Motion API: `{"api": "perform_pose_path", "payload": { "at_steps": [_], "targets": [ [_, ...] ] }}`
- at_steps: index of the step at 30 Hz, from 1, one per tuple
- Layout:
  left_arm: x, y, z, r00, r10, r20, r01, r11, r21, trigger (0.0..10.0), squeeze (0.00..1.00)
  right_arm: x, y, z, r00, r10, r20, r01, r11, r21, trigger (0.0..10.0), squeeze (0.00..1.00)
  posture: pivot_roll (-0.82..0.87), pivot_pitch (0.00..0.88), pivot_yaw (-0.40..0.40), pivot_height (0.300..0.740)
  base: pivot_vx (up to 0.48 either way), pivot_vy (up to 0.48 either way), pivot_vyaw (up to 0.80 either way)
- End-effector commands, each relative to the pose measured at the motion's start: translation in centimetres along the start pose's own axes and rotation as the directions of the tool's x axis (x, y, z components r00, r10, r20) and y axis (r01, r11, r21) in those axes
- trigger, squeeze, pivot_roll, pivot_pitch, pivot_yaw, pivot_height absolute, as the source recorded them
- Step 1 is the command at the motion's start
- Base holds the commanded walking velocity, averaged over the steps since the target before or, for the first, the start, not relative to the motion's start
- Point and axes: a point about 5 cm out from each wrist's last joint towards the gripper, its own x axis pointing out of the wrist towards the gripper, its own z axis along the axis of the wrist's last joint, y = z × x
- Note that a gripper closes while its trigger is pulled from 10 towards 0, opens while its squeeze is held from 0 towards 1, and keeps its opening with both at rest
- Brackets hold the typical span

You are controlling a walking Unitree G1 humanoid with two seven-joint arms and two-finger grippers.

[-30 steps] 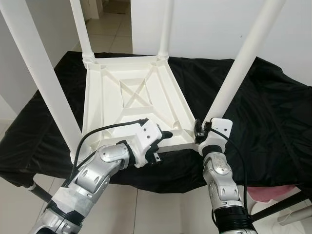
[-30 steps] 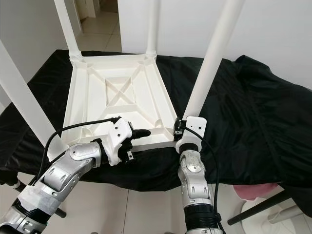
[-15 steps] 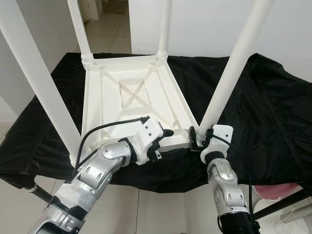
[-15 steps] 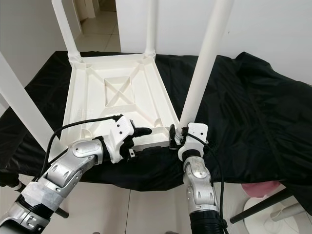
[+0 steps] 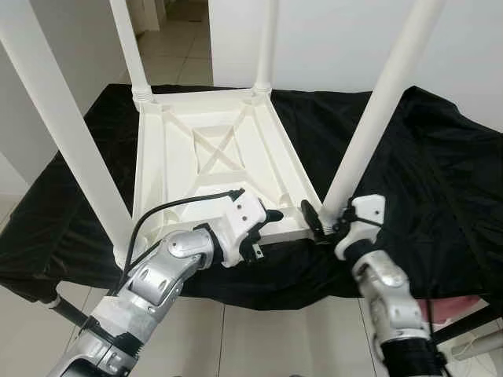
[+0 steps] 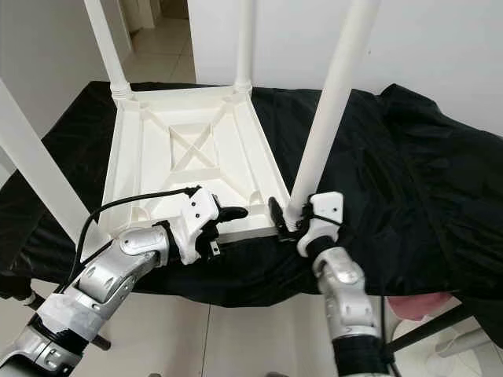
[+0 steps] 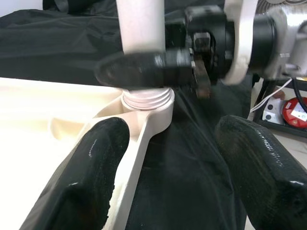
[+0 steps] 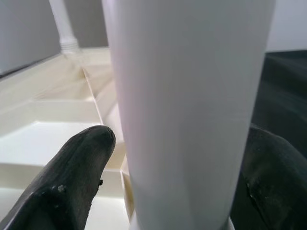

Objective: Building children table

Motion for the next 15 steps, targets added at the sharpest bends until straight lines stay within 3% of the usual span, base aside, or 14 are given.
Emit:
{"api": "perform_pose_path", "payload": {
  "at_steps": [1, 9, 10, 11, 12, 13, 14, 15],
  "targets": [
    [0.1, -0.7, -0.1, 0.995, -0.098, -0.009, 0.098, 0.995, 0.012, 10.0, 0.0, 0.2, 0.2, -0.3, 0.996, 0.093, -0.01, -0.093, 0.996, 0.012, 10.0, 0.0, -0.08, 0.0, -0.016, 0.74, 0.0, 0.0, 0.0],
    [-0.1, -0.9, -0.2, 0.994, -0.109, -0.02, 0.109, 0.994, 0.011, 10.0, 0.0, 0.8, 0.1, -0.2, 0.975, 0.221, -0.032, -0.221, 0.975, 0.011, 10.0, 0.0, -0.06, 0.0, -0.009, 0.74, 0.0, 0.0, 0.0],
    [-0.2, -1.0, -0.1, 0.993, -0.112, -0.022, 0.112, 0.994, 0.011, 10.0, 0.0, 1.0, 0.0, -0.1, 0.968, 0.248, -0.04, -0.248, 0.969, 0.005, 7.1, 0.0, -0.05, 0.0, -0.009, 0.74, 0.0, 0.0, 0.0],
    [-0.2, -1.0, -0.1, 0.993, -0.112, -0.022, 0.112, 0.994, 0.011, 10.0, 0.0, 1.0, 0.0, -0.1, 0.968, 0.248, -0.04, -0.248, 0.969, 0.005, 7.1, 0.0, -0.05, 0.0, -0.009, 0.74, 0.0, 0.0, 0.0],
    [-0.4, -1.0, -0.1, 0.993, -0.111, -0.027, 0.112, 0.994, 0.012, 10.0, 0.0, 1.2, -0.3, -0.1, 0.964, 0.262, -0.049, -0.263, 0.965, -0.01, 3.7, 0.0, -0.03, 0.0, -0.01, 0.74, 0.0, 0.0, 0.0],
    [-0.4, -1.0, -0.1, 0.993, -0.111, -0.027, 0.112, 0.994, 0.012, 10.0, 0.0, 1.2, -0.3, -0.1, 0.964, 0.262, -0.049, -0.263, 0.965, -0.01, 3.7, 0.0, -0.03, 0.0, -0.01, 0.74, 0.0, 0.0, 0.0],
    [-0.5, -0.9, -0.2, 0.994, -0.109, -0.032, 0.109, 0.994, 0.013, 10.0, 0.0, 1.4, -0.6, -0.1, 0.962, 0.267, -0.057, -0.269, 0.963, -0.022, 0.9, 0.0, -0.03, 0.0, -0.01, 0.74, 0.0, 0.0, 0.0],
    [-0.5, -0.9, -0.2, 0.994, -0.109, -0.032, 0.109, 0.994, 0.013, 10.0, 0.0, 1.4, -0.6, -0.1, 0.962, 0.267, -0.057, -0.269, 0.963, -0.022, 0.9, 0.0, -0.03, 0.0, -0.01, 0.74, 0.0, 0.0, 0.0]
  ]
}}
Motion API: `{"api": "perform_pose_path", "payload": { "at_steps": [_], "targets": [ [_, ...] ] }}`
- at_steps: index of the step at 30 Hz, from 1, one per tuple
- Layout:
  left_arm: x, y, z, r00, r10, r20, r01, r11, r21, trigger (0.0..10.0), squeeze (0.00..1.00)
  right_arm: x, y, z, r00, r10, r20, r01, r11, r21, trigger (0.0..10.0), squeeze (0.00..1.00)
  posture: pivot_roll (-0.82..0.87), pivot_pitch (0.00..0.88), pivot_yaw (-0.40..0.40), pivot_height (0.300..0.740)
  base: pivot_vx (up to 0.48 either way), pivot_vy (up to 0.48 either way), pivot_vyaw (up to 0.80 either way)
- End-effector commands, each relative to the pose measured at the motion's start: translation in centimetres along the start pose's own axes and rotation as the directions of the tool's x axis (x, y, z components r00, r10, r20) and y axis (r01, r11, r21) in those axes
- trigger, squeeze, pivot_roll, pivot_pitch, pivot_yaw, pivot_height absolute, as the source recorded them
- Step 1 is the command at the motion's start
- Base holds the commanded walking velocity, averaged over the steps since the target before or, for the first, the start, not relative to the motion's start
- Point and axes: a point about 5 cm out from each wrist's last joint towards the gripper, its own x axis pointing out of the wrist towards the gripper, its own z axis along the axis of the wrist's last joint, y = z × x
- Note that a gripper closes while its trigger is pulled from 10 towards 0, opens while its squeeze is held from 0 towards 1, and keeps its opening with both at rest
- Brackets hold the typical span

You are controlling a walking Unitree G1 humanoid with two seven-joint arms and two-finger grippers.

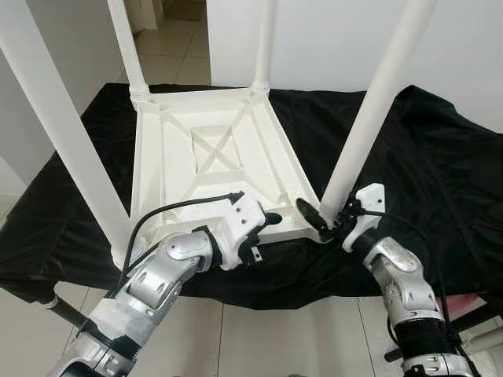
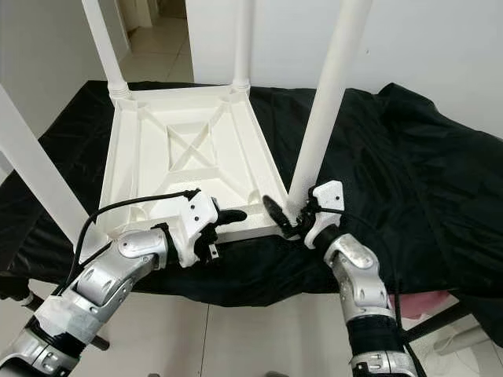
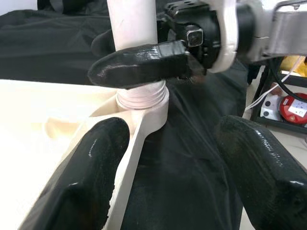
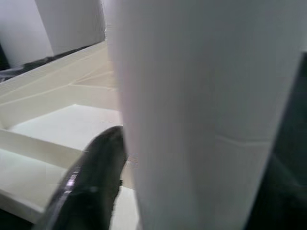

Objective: Building children table

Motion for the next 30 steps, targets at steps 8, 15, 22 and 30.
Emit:
{"api": "perform_pose_path", "payload": {
  "at_steps": [8, 15, 22, 30],
  "targets": [
    [-0.4, -0.4, -0.3, 0.995, -0.094, -0.031, 0.094, 0.996, 0.008, 10.0, 0.0, 0.1, -0.5, -0.5, 0.998, 0.052, -0.018, -0.052, 0.999, -0.012, 0.0, 0.0, -0.02, 0.0, -0.002, 0.74, 0.0, 0.0, 0.0],
    [-0.4, -0.4, -0.2, 0.995, -0.096, -0.031, 0.096, 0.995, 0.009, 10.0, 0.0, -0.2, -0.7, -0.7, 0.999, 0.034, -0.021, -0.034, 0.999, -0.006, 6.4, 0.0, -0.03, 0.0, 0.005, 0.74, 0.0, 0.0, 0.0],
    [-0.5, -0.5, -0.3, 0.994, -0.101, -0.036, 0.101, 0.995, 0.006, 10.0, 0.0, 0.0, -0.3, -0.4, 0.997, -0.078, 0.017, 0.078, 0.997, 0.009, 10.0, 0.0, -0.03, 0.0, 0.008, 0.74, 0.0, 0.0, 0.0],
    [-0.4, -0.7, -0.5, 0.993, -0.108, -0.041, 0.108, 0.994, 0.001, 10.0, 0.0, 0.2, 0.6, -0.7, 0.968, -0.252, 0.01, 0.252, 0.968, 0.014, 10.0, 0.0, -0.04, 0.0, 0.01, 0.74, 0.0, 0.0, 0.0]
  ]
}}
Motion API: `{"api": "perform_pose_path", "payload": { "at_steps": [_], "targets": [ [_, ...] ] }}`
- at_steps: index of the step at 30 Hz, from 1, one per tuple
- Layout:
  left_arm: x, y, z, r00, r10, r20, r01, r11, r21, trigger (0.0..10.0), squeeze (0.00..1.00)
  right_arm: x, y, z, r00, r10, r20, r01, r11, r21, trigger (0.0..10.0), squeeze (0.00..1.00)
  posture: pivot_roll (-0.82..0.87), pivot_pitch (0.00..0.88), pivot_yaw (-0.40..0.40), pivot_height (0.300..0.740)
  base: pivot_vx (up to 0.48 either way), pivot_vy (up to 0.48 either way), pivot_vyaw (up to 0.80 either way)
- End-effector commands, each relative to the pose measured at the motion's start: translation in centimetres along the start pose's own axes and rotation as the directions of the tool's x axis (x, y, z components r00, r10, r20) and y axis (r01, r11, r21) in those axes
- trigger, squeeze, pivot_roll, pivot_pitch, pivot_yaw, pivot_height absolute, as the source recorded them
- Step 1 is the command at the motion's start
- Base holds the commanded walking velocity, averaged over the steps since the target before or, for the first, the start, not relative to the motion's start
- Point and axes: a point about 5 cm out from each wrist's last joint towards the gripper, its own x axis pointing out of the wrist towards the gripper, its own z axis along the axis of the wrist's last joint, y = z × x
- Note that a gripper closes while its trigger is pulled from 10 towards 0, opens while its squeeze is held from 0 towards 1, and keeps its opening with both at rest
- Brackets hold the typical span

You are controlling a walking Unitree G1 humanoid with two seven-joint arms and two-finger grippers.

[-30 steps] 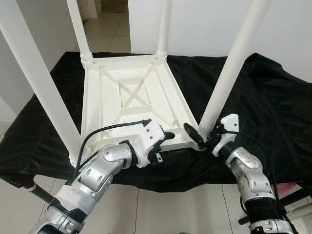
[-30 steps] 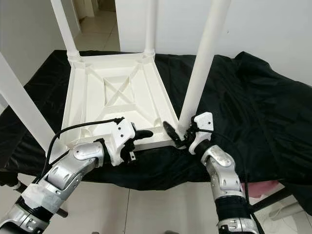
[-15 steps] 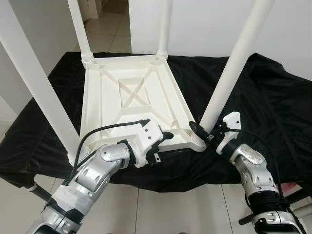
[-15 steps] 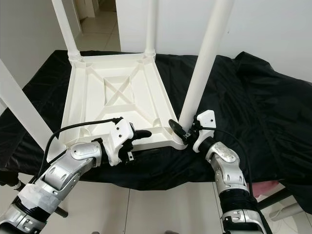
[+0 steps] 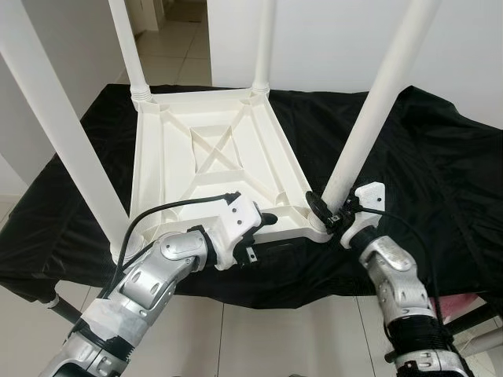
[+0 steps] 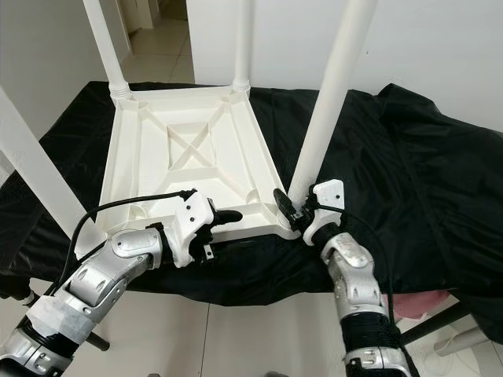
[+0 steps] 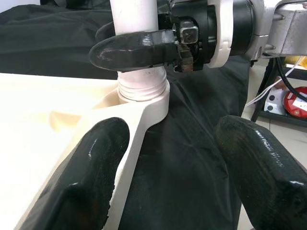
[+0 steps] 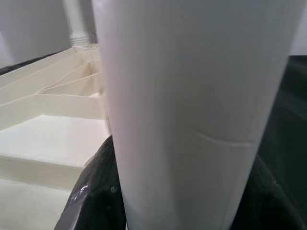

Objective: Building children table

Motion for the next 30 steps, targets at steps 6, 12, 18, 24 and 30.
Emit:
{"api": "perform_pose_path", "payload": {
  "at_steps": [6, 12, 18, 24, 30],
  "targets": [
    [0.1, -1.0, -0.3, 0.993, -0.12, -0.016, 0.12, 0.993, 0.0, 10.0, 0.0, -0.5, 0.4, -0.8, 0.968, -0.248, -0.048, 0.249, 0.968, 0.015, 10.0, 0.0, -0.04, 0.0, 0.005, 0.74, 0.0, 0.0, 0.0],
    [0.1, -1.0, -0.3, 0.993, -0.12, -0.016, 0.12, 0.993, 0.0, 10.0, 0.0, -0.7, 0.6, -1.3, 0.927, -0.368, -0.072, 0.37, 0.929, 0.017, 10.0, 0.0, -0.04, 0.0, -0.004, 0.74, 0.0, 0.0, 0.0],
    [0.1, -1.1, -0.3, 0.993, -0.117, -0.015, 0.117, 0.993, -0.003, 10.0, 0.0, -0.7, 1.6, -1.8, 0.861, -0.499, -0.098, 0.505, 0.862, 0.045, 10.0, 0.0, -0.02, 0.0, -0.024, 0.74, 0.0, 0.0, 0.0],
    [0.1, -1.2, -0.4, 0.994, -0.107, -0.012, 0.107, 0.994, -0.008, 10.0, 0.0, -0.2, 2.6, -1.5, 0.855, -0.51, -0.096, 0.517, 0.853, 0.069, 10.0, 0.0, -0.02, 0.0, -0.029, 0.74, 0.0, 0.0, 0.0],
    [0.2, -1.2, -0.4, 0.994, -0.107, -0.011, 0.106, 0.994, -0.011, 10.0, 0.0, -0.7, 2.3, -1.2, 0.86, -0.504, -0.08, 0.509, 0.858, 0.07, 10.0, 1.0, -0.03, 0.0, -0.031, 0.74, 0.0, 0.0, 0.0]
  ]
}}
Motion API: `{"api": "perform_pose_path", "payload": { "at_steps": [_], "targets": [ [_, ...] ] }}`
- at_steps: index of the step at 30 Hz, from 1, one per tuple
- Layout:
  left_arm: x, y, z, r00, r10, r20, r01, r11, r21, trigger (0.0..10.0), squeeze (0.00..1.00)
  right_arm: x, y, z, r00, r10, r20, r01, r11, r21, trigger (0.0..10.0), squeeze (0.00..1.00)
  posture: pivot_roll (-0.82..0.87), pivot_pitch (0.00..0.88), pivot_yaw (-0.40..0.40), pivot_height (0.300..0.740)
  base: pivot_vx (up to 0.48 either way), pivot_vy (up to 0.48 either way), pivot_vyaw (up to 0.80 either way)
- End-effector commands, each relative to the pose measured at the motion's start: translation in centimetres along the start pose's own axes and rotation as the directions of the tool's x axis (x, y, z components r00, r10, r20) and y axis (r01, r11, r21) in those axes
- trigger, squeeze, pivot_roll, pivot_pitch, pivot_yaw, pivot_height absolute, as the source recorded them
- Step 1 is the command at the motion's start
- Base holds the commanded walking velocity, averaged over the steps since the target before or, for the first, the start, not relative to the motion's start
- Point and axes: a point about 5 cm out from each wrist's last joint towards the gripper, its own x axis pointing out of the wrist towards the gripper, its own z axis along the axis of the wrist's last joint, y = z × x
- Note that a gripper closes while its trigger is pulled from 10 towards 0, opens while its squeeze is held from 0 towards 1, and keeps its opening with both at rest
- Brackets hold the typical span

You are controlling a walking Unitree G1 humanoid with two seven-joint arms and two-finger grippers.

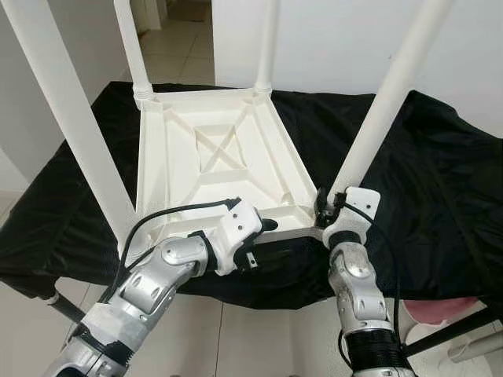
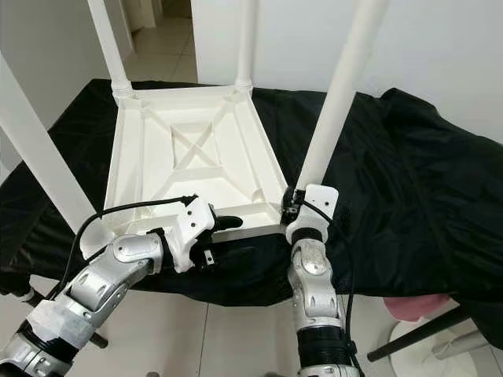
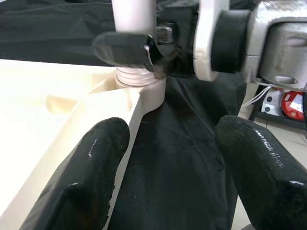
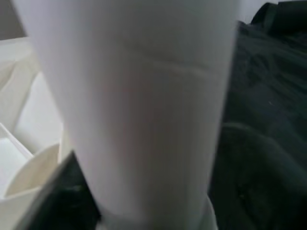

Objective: Building children table

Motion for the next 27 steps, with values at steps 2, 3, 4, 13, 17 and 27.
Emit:
{"api": "perform_pose_path", "payload": {
  "at_steps": [2, 3, 4, 13, 17, 27],
  "targets": [
    [0.2, -0.8, 0.0, 0.995, -0.098, -0.005, 0.098, 0.995, 0.006, 10.0, 0.0, -0.2, -0.3, -0.2, 1.0, -0.004, -0.009, 0.004, 1.0, 0.008, 10.0, 1.0, -0.03, 0.0, -0.031, 0.74, 0.0, 0.0, 0.0],
    [0.2, -0.8, 0.0, 0.995, -0.099, -0.005, 0.099, 0.995, 0.003, 10.0, 0.0, -0.2, -0.3, 0.0, 1.0, 0.016, 0.003, -0.016, 1.0, 0.012, 10.0, 1.0, -0.03, 0.0, -0.03, 0.74, 0.0, 0.0, 0.0],
    [0.2, -0.8, 0.0, 0.995, -0.099, -0.005, 0.099, 0.995, 0.003, 10.0, 0.0, -0.2, -0.3, 0.0, 1.0, 0.016, 0.003, -0.016, 1.0, 0.012, 10.0, 1.0, -0.03, 0.0, -0.03, 0.74, 0.0, 0.0, 0.0],
    [0.3, -0.4, 0.1, 0.996, -0.089, -0.001, 0.089, 0.996, 0.008, 10.0, 0.0, 0.1, -1.3, 1.0, 0.96, 0.274, 0.051, -0.274, 0.962, -0.01, 10.0, 0.0, -0.04, 0.0, -0.021, 0.74, 0.0, 0.0, 0.0],
    [0.1, -0.2, 0.0, 0.996, -0.086, -0.005, 0.087, 0.996, 0.012, 10.0, 0.0, 0.3, -1.6, 1.2, 0.899, 0.436, 0.036, -0.434, 0.899, -0.053, 10.0, 0.0, -0.04, 0.0, -0.014, 0.74, 0.0, 0.0, 0.0],
    [-0.1, 0.7, 0.4, 0.998, -0.067, -0.006, 0.067, 0.997, 0.025, 10.0, 0.0, 1.0, -2.3, 1.1, 0.764, 0.643, -0.054, -0.644, 0.753, -0.132, 10.0, 0.0, -0.04, 0.0, 0.006, 0.74, 0.0, 0.0, 0.0]
  ]
}}
